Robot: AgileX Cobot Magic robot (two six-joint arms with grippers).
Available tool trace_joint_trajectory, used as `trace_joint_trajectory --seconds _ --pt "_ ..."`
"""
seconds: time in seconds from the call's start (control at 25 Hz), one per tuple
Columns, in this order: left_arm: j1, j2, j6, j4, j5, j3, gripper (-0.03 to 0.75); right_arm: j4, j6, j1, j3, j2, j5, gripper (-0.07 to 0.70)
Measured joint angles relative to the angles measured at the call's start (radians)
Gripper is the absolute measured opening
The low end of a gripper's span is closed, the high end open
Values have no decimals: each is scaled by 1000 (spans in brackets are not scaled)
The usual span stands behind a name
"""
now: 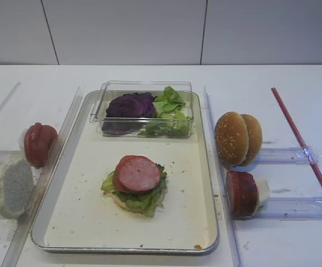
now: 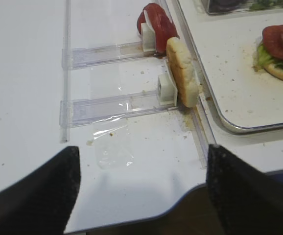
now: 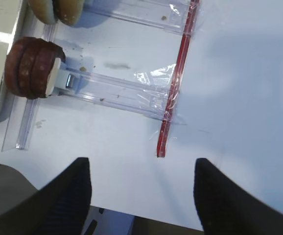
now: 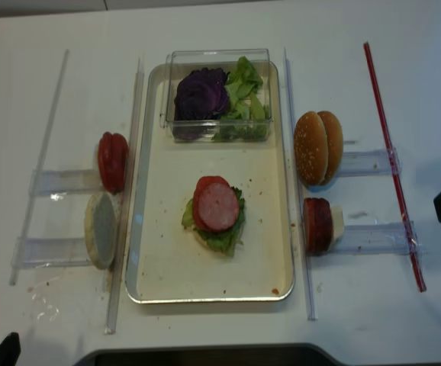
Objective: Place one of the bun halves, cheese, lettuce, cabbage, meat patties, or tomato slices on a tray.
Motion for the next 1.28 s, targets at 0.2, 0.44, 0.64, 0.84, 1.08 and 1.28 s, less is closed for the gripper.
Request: trace_joint_trajectory --seconds 0.2,0.44,0.64,0.84,1.08,1.28 --pt "0 0 0 0 0 0 492 0 2 0 67 -139 6 472" --pt "0 0 0 0 0 0 492 0 18 0 132 -293 11 472" --pt "0 0 0 0 0 0 492 0 18 0 206 -396 -4 472" --pt "0 0 0 0 0 0 492 0 20 0 316 -470 -35 472" --pt "0 0 0 0 0 0 492 2 21 0 423 -558 -100 472" --pt "0 0 0 0 0 0 492 2 26 0 424 -604 -114 472"
